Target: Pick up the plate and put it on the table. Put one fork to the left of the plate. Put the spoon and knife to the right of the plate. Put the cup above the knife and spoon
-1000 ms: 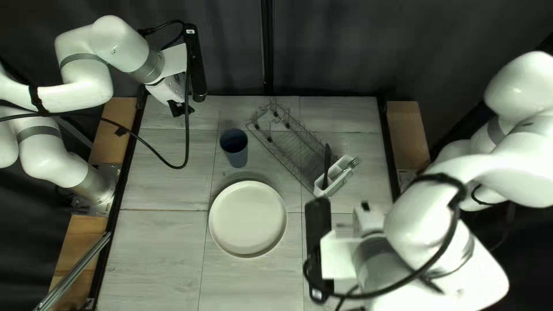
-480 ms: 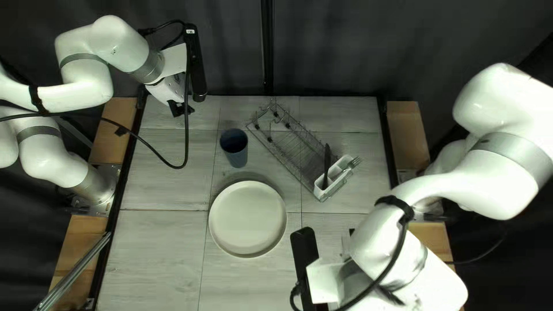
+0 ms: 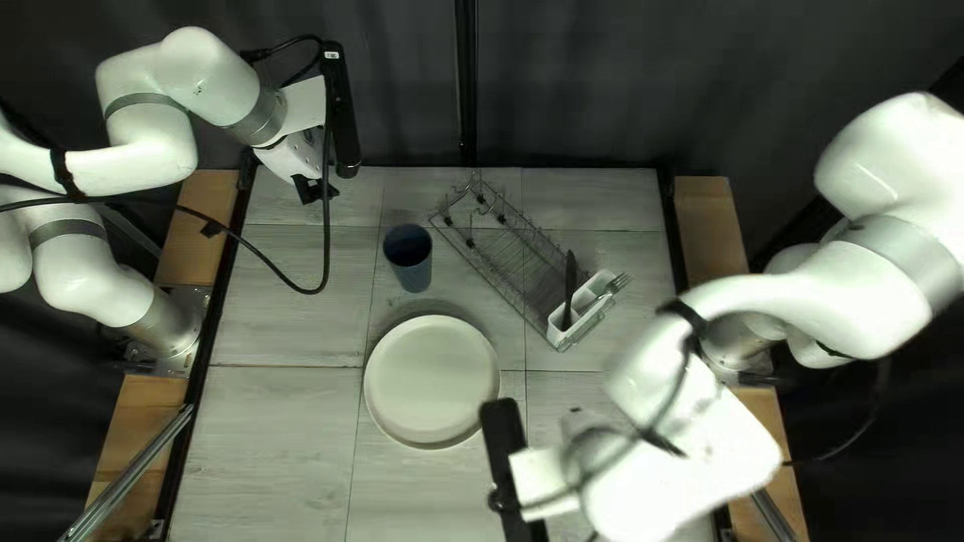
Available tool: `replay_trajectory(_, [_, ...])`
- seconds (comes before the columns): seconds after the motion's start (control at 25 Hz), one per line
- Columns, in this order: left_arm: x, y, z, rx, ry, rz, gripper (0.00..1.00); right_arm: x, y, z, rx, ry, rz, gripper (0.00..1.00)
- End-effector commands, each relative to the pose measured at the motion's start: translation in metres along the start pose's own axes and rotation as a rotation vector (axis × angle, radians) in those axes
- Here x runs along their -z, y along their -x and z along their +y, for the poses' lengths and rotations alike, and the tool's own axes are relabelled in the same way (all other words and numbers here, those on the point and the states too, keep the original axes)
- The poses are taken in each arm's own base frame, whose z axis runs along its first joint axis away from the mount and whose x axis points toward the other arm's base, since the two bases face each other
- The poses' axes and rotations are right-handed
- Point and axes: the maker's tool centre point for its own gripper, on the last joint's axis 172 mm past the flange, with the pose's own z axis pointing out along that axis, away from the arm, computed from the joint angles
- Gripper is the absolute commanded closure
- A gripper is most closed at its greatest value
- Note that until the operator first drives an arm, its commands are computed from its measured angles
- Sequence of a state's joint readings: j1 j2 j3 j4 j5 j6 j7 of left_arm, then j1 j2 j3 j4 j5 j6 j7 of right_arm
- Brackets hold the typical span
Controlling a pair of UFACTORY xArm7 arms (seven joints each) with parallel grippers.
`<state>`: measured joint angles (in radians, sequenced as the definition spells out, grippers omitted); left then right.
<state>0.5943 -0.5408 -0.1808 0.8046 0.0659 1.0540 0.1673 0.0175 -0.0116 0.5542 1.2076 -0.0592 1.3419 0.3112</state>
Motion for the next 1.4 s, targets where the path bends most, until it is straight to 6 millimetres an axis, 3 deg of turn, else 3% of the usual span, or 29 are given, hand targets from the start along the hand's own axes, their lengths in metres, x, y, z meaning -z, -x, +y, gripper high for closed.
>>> replay_trajectory(0.04, [0.0, 0.0, 0.0, 0.0, 0.0, 0.0, 0.0, -0.032, -0.018, 0.019, 0.041, -0.107, -0.001, 1.0])
replay_trajectory(0.36, [0.0, 0.0, 0.0, 0.0, 0.0, 0.0, 0.0, -0.068, -0.032, 0.031, 0.154, -0.226, 0.025, 1.0])
replay_trajectory(0.8, [0.0, 0.0, 0.0, 0.0, 0.0, 0.0, 0.0, -0.097, -0.034, 0.033, 0.226, -0.305, 0.041, 1.0])
replay_trajectory(1.04, [0.0, 0.0, 0.0, 0.0, 0.0, 0.0, 0.0, -0.123, -0.03, 0.041, 0.217, -0.314, 0.056, 1.0])
replay_trajectory(1.08, [0.0, 0.0, 0.0, 0.0, 0.0, 0.0, 0.0, -0.127, -0.029, 0.043, 0.214, -0.313, 0.058, 0.83])
replay_trajectory(1.12, [0.0, 0.0, 0.0, 0.0, 0.0, 0.0, 0.0, -0.132, -0.028, 0.046, 0.209, -0.309, 0.06, 0.13])
replay_trajectory(1.16, [0.0, 0.0, 0.0, 0.0, 0.0, 0.0, 0.0, -0.138, -0.026, 0.049, 0.208, -0.301, 0.058, 0.0])
replay_trajectory(1.4, [0.0, 0.0, 0.0, 0.0, 0.0, 0.0, 0.0, -0.165, -0.014, 0.068, 0.177, -0.227, 0.034, 0.0])
